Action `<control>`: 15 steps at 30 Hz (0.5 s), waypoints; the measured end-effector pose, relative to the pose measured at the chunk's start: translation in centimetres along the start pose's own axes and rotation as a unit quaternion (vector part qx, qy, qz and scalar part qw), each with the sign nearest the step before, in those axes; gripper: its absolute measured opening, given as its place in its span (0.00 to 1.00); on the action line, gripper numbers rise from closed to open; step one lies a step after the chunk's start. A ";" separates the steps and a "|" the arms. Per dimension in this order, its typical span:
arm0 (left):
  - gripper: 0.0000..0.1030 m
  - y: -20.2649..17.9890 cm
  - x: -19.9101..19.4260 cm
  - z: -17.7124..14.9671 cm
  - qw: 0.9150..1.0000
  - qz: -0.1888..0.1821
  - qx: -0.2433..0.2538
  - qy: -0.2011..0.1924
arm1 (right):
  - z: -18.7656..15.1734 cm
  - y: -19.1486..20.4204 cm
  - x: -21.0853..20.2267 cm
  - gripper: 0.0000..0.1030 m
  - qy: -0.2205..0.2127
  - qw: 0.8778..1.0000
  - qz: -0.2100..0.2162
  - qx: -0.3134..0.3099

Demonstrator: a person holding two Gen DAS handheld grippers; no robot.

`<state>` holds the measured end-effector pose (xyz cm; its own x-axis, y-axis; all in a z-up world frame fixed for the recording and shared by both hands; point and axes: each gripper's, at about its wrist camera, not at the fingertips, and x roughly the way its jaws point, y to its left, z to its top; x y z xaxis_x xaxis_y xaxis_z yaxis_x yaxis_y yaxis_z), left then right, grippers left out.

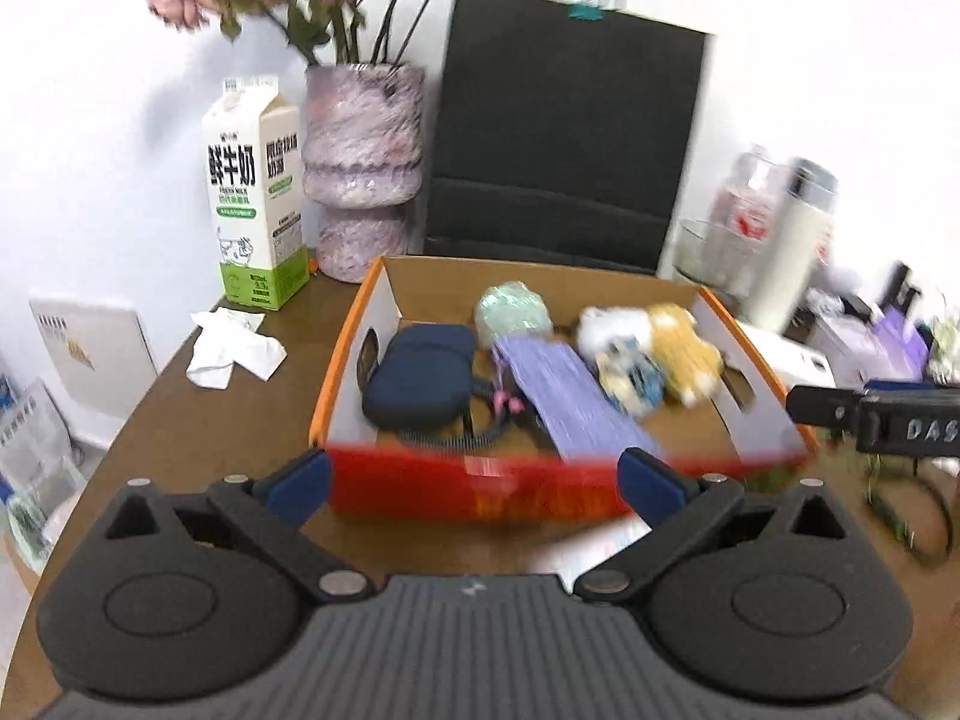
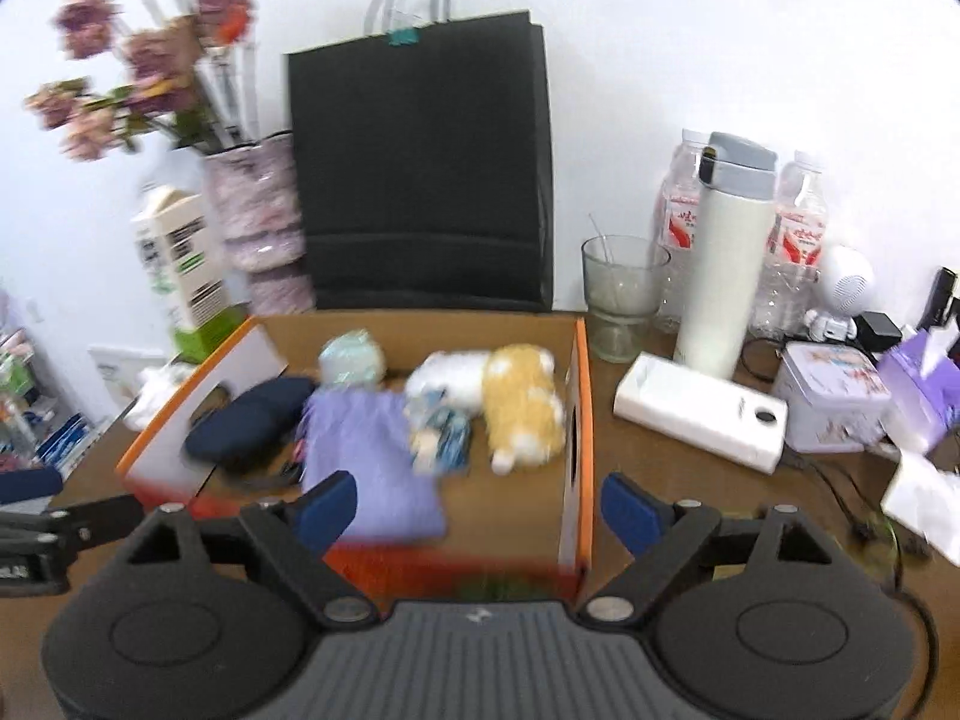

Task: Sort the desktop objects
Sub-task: 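Place the wrapper and navy case into the box and release, then grasp the white round cap with the left gripper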

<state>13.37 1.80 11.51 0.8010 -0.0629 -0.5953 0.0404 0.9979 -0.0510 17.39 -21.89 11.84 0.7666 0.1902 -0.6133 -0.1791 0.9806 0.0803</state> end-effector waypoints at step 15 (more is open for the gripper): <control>1.00 -2.5 -8.8 -17.2 1.000 -0.017 0.017 -0.014 | -19.3 2.1 -10.1 0.86 -0.011 1.000 0.014 -0.015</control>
<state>-4.12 -0.46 3.08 0.8152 -0.0961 -0.5712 0.0874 0.9953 -0.0427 -2.69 -22.69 3.03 0.7743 0.2195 -0.5935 -0.2188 0.9729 0.0745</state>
